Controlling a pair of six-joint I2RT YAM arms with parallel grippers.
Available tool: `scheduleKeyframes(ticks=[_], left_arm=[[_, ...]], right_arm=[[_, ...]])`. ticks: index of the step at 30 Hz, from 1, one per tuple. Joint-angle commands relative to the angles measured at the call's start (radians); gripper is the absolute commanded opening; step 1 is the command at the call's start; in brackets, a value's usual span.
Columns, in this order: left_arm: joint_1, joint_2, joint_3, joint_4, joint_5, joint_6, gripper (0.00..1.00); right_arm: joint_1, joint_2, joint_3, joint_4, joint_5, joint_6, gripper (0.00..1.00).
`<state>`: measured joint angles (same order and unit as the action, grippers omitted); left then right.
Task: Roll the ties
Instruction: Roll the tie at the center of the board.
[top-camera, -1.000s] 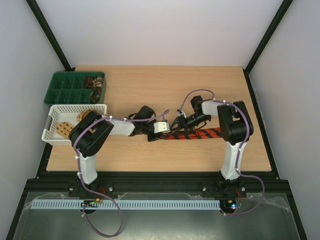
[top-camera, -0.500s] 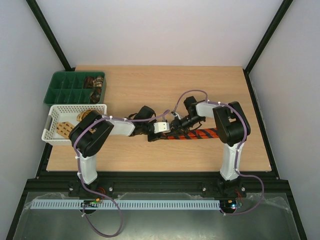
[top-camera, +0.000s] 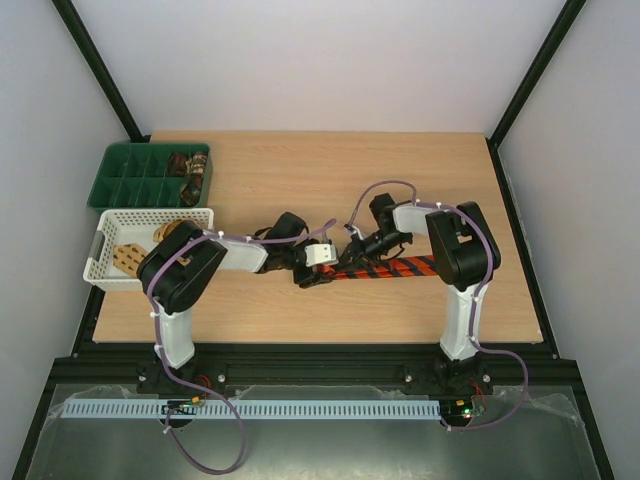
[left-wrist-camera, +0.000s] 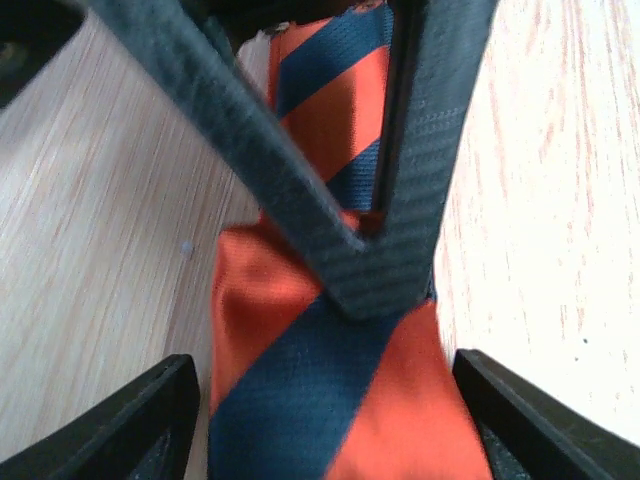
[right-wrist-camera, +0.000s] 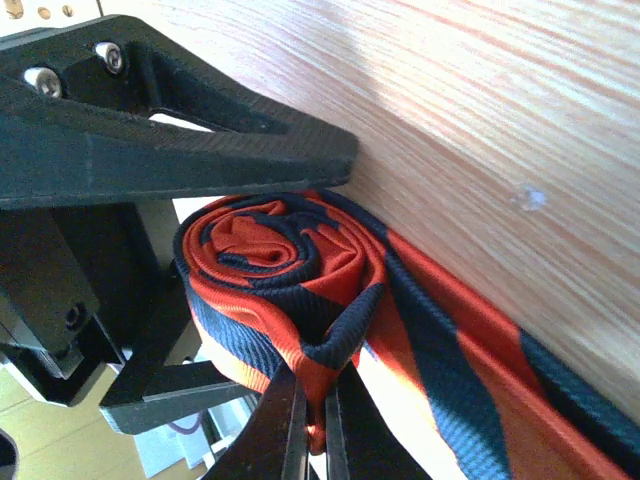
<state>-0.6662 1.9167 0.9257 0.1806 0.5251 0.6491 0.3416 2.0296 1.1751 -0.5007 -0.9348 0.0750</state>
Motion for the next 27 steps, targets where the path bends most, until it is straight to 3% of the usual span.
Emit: scheduleKeyframes(ticks=[1,7,16,21,27], left_arm=[[0.027,-0.027,-0.070,0.005,0.056,-0.055,0.76],[0.029,-0.052,-0.112,0.197,0.117,-0.190,0.86],[0.016,0.031,-0.084,0.307,0.129,-0.225,0.85],[0.000,0.070,-0.055,0.336,0.150,-0.208,0.74],[-0.026,0.047,-0.082,0.264,0.063,-0.093,0.43]], right_arm=[[-0.009,0.051,-0.027,-0.055,0.113,-0.028,0.01],[-0.036,0.089,-0.014,-0.078,0.190,-0.049,0.01],[-0.044,0.114,-0.016,-0.112,0.291,-0.092,0.01],[-0.044,0.132,-0.005,-0.112,0.318,-0.107,0.01],[-0.047,0.122,0.033,-0.132,0.306,-0.115,0.04]])
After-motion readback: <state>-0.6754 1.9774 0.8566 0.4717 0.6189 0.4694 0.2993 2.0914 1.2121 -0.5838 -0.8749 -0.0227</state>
